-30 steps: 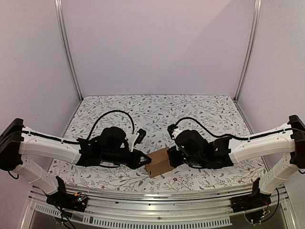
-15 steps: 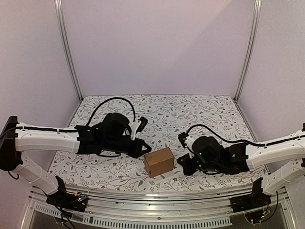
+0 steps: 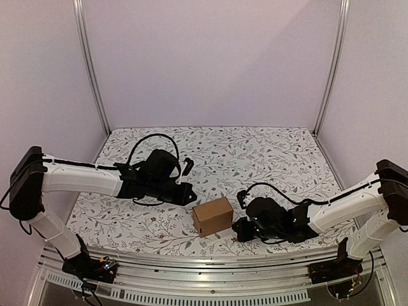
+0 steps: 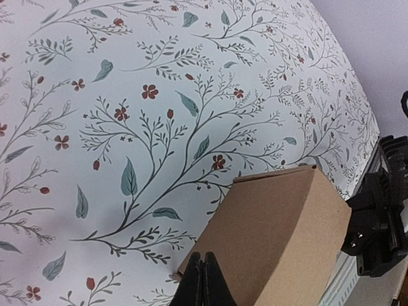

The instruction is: Fold the paper box

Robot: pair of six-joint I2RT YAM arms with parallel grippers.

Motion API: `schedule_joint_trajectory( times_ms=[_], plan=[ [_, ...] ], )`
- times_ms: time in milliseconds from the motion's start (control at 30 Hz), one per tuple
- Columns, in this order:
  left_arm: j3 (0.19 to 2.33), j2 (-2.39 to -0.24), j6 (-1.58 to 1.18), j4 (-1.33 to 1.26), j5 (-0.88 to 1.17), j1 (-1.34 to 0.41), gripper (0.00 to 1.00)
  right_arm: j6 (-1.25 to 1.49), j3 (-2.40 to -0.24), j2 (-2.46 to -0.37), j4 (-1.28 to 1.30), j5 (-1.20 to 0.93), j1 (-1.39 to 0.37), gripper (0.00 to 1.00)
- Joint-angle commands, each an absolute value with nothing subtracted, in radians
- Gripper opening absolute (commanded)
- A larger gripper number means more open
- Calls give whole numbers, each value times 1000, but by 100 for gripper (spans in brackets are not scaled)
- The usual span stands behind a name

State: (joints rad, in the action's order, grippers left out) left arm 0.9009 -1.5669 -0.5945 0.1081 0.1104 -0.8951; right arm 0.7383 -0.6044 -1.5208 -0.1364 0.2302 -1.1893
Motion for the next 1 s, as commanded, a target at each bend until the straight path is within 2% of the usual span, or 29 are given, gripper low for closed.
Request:
schedule_joint_trajectory(
  times_ms=[0, 233, 533, 967],
  plan=[
    [905, -1607, -608, 68, 205, -872, 0, 822, -644, -1579, -211, 267, -1192, 0],
    [893, -1621, -605, 50, 285, -871, 0, 820, -713, -1627, -221, 313, -1181, 0],
    [819, -1555, -628, 37, 274, -871, 0, 794, -814, -1729, -239, 312, -1153, 0],
    [760, -1477, -634, 60, 232, -870, 0, 769, -759, -1842, -441, 75, -1064, 0]
  ],
)
